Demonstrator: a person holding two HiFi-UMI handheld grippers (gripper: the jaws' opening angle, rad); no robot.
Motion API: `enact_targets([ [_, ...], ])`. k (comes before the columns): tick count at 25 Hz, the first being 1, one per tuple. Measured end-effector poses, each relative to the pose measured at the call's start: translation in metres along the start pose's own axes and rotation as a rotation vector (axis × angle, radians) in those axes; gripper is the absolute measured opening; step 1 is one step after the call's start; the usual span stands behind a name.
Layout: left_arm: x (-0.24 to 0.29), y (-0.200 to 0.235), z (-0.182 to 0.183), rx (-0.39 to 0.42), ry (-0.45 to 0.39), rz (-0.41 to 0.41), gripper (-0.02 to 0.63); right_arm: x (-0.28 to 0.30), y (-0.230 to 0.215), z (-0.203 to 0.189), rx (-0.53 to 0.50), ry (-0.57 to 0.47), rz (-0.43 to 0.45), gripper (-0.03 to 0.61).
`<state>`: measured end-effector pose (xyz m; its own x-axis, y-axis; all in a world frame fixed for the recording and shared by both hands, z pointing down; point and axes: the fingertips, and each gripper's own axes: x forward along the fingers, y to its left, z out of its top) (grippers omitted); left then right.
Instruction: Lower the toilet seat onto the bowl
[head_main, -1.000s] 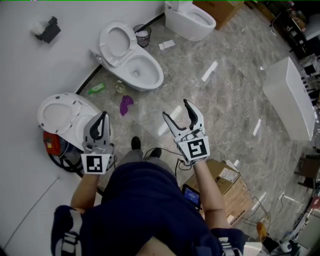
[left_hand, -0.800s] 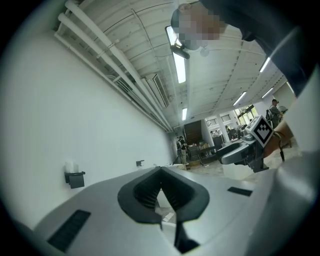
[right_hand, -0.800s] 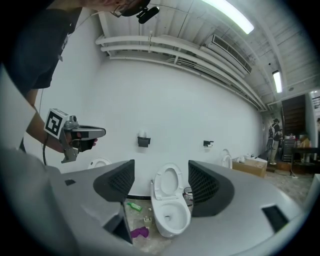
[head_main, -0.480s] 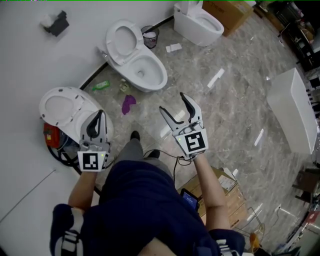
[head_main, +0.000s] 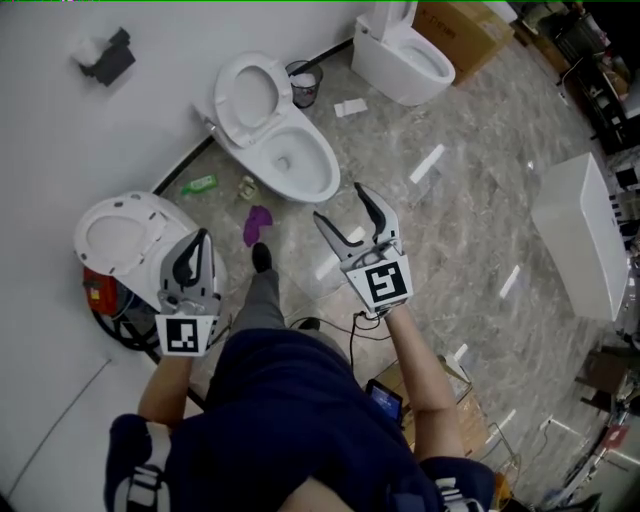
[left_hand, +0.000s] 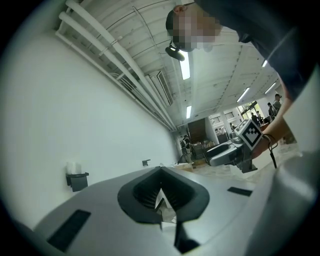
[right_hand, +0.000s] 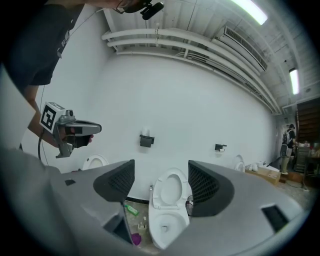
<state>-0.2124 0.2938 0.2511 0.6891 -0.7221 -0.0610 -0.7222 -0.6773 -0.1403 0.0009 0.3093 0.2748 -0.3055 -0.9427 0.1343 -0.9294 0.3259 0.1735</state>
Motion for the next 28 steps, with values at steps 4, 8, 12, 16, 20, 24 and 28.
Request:
enact_targets([
  [4,0.045,0.048,-0.013,0.002,0.013,-0.020,0.025,0.073,-0.020,0.002,0.010,-0.001,-0.017,0.347],
  [8,0.086,0.096,-0.025,0.028,0.024,-0.042,0.025,0.150,-0.038,-0.004,0.036,0.022,-0.026,0.347],
  [12,0.118,0.140,-0.037,0.018,0.036,-0.056,0.025,0.220,-0.053,-0.014,0.056,0.046,-0.028,0.347],
  [16,0.143,0.172,-0.046,0.030,0.052,-0.070,0.025,0.281,-0.064,-0.024,0.074,0.071,-0.018,0.347],
  [20,0.155,0.191,-0.052,0.036,0.067,-0.061,0.025,0.326,-0.066,-0.032,0.087,0.079,0.011,0.345],
  [24,0.159,0.204,-0.062,0.029,0.089,-0.028,0.025,0.364,-0.066,-0.047,0.111,0.095,0.046,0.345],
  [28,0.161,0.217,-0.071,0.012,0.116,0.031,0.025,0.398,-0.071,-0.061,0.165,0.108,0.083,0.345],
])
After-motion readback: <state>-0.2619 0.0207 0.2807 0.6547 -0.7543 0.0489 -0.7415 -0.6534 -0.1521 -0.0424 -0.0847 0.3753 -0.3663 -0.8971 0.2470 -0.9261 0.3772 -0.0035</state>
